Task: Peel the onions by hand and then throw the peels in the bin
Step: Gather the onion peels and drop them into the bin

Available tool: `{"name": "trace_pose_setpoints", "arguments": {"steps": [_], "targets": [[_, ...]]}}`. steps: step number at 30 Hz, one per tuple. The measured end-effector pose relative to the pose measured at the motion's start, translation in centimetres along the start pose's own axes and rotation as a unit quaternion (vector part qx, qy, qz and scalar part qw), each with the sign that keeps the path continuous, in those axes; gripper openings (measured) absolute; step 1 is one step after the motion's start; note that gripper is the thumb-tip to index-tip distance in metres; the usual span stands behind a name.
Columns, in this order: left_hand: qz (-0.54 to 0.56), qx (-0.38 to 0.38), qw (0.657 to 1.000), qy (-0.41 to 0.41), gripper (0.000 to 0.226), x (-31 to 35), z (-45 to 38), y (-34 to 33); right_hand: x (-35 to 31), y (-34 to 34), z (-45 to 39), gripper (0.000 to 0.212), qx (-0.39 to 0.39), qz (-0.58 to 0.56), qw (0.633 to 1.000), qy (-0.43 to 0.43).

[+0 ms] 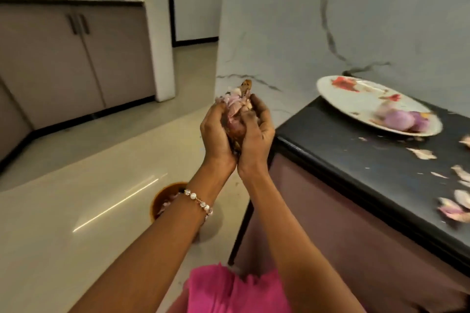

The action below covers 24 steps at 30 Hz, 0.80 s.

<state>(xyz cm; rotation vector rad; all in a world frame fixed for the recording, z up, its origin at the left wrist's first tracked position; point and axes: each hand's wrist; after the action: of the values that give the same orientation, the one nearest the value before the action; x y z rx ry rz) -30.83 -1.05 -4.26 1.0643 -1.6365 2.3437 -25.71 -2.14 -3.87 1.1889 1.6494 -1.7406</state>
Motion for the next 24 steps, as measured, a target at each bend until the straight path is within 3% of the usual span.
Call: {"name": "trace_pose_setpoints", "arguments": {"steps": [4, 8, 17, 24], "targets": [[-0.017, 0.115, 0.993, 0.011, 0.052, -0.5, -4.3, 8.0, 9.5, -0.8, 0.7, 0.034, 0.007, 0.043, 0.994, -0.096], [-0.016, 0.215, 0.973, 0.083, 0.045, -3.0, -8.1, 15.0, 18.2, 0.6, 0.4, 0.028, 0.045, 0.115, 0.978, -0.17], [0.001, 0.389, 0.901, 0.189, 0.047, -11.0, -18.3, 29.2, 35.5, 4.9, -1.9, 0.016, 0.143, 0.23, 0.886, -0.376], [-0.048, 0.427, 0.863, 0.267, 0.065, -14.1, -25.0, 37.5, 44.2, 6.5, -3.9, 0.058, 0.159, 0.2, 0.812, -0.524]]}}
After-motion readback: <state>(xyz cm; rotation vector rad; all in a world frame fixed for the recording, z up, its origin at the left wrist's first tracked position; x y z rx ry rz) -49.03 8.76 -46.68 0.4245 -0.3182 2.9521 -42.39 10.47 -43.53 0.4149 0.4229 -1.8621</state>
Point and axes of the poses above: each hand's wrist, its own z-axis away from the middle knuckle, its own y-axis out of the back of the hand, x = y × z, and after that the axes turned 15 degrees about x, right-handed
